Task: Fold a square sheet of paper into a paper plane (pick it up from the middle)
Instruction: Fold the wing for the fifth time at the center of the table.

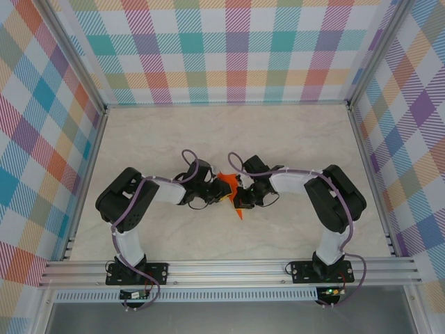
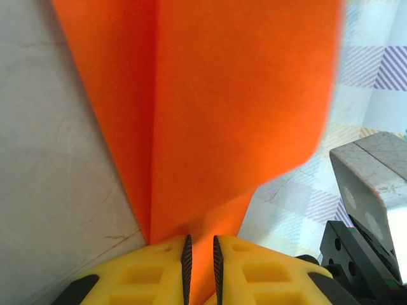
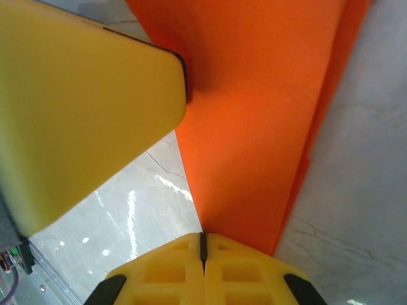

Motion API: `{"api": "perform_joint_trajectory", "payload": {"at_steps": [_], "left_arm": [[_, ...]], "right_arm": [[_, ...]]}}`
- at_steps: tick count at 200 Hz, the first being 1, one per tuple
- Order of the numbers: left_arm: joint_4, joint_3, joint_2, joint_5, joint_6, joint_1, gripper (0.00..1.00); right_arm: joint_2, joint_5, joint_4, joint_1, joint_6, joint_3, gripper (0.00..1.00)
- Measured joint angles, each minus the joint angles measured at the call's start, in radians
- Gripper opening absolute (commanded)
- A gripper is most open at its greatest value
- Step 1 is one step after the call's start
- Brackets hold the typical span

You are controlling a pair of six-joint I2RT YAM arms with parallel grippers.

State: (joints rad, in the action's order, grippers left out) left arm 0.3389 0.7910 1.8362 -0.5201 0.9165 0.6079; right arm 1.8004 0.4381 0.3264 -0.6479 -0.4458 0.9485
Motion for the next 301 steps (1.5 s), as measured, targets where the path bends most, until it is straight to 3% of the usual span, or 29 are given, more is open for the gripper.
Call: {"api": "perform_joint_trajectory", "payload": {"at_steps": [46, 101, 224, 260, 301], "left_arm": [[-0.109, 0.030, -0.068, -0.002, -0.137, 0.000, 0.20], [-0.130, 0.058, -0.053, -0.007, -0.186, 0.000, 0.19], [-0.129, 0.063, 0.010, -0.002, -0.201, 0.000, 0.17], [-0.129, 0.064, 0.010, 0.001, -0.203, 0.000, 0.17], [-0.130, 0.064, 0.010, 0.002, -0.203, 0.000, 0.17]], "right_arm": [[-0.018, 0.039, 0.016, 0.016, 0.135, -0.034, 0.02], [-0.032, 0.082, 0.047, 0.021, 0.183, -0.058, 0.02], [-0.055, 0.106, 0.064, 0.026, 0.172, -0.059, 0.05], [-0.101, 0.134, 0.038, 0.026, 0.114, -0.056, 0.10], [-0.074, 0.138, -0.013, 0.026, 0.035, -0.019, 0.06]]}}
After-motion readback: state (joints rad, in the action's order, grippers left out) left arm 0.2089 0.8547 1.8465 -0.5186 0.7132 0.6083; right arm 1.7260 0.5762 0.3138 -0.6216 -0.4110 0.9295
